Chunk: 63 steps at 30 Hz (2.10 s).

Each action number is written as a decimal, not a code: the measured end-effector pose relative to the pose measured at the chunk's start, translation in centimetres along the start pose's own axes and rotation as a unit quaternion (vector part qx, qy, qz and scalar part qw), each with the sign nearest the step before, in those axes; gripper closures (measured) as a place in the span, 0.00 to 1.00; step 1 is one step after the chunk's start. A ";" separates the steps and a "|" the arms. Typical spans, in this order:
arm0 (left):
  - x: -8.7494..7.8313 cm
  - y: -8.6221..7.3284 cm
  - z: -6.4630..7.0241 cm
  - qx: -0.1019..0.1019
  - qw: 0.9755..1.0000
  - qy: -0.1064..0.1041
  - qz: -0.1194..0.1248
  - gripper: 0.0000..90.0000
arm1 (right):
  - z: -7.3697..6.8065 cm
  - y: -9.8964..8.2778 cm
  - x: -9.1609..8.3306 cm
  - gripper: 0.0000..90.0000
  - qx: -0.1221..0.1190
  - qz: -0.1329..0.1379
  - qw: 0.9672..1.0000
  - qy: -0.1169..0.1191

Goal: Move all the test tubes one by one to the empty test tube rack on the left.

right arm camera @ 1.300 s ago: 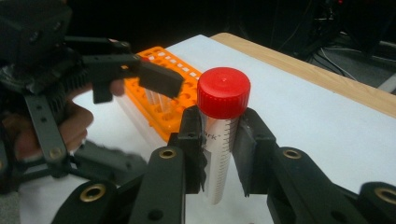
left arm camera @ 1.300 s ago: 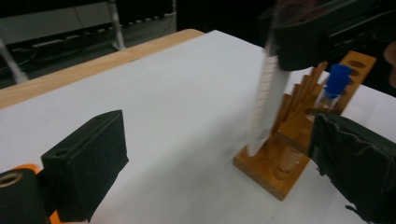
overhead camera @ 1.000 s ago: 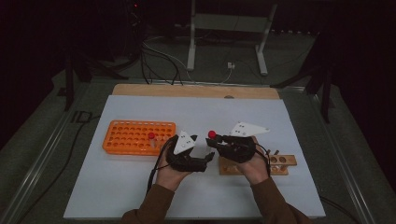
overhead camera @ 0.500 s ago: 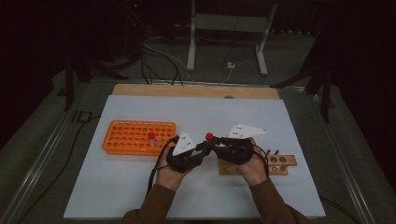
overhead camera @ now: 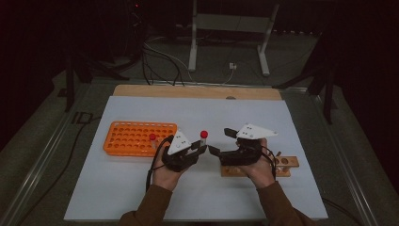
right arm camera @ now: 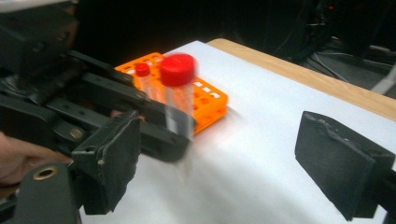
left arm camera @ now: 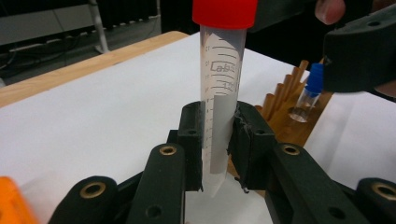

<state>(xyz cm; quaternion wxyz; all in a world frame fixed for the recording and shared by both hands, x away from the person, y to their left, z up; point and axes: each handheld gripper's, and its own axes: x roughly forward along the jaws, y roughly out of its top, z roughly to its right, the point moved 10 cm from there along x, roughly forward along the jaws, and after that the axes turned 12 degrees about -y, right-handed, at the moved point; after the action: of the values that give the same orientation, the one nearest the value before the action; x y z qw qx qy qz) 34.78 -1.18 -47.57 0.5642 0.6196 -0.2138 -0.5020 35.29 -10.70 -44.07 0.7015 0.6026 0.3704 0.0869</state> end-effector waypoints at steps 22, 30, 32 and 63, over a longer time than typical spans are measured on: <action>-5.0 -0.6 -3.6 -0.019 0.998 0.052 0.025 0.84 | 4.6 -1.2 -2.5 0.01 0.026 0.011 0.998 -0.063; -6.9 -1.2 -4.9 -0.027 0.997 0.072 0.027 0.84 | 5.9 -1.7 -3.3 0.01 0.033 0.013 0.997 -0.076; -7.4 -1.3 -5.3 -0.030 0.996 0.078 0.028 0.84 | 6.1 -1.8 -3.4 0.01 0.036 0.013 0.996 -0.078; -12.0 -5.0 -10.1 -0.055 0.985 0.158 0.029 0.84 | 7.9 -2.9 -4.8 0.01 0.055 0.016 0.994 -0.094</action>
<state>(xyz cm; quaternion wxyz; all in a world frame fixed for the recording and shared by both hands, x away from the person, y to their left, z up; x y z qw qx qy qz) 37.17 15.05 -49.04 0.6386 0.6528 -0.1121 -0.3918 35.91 -20.32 -44.73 0.6975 0.6517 0.2971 0.0207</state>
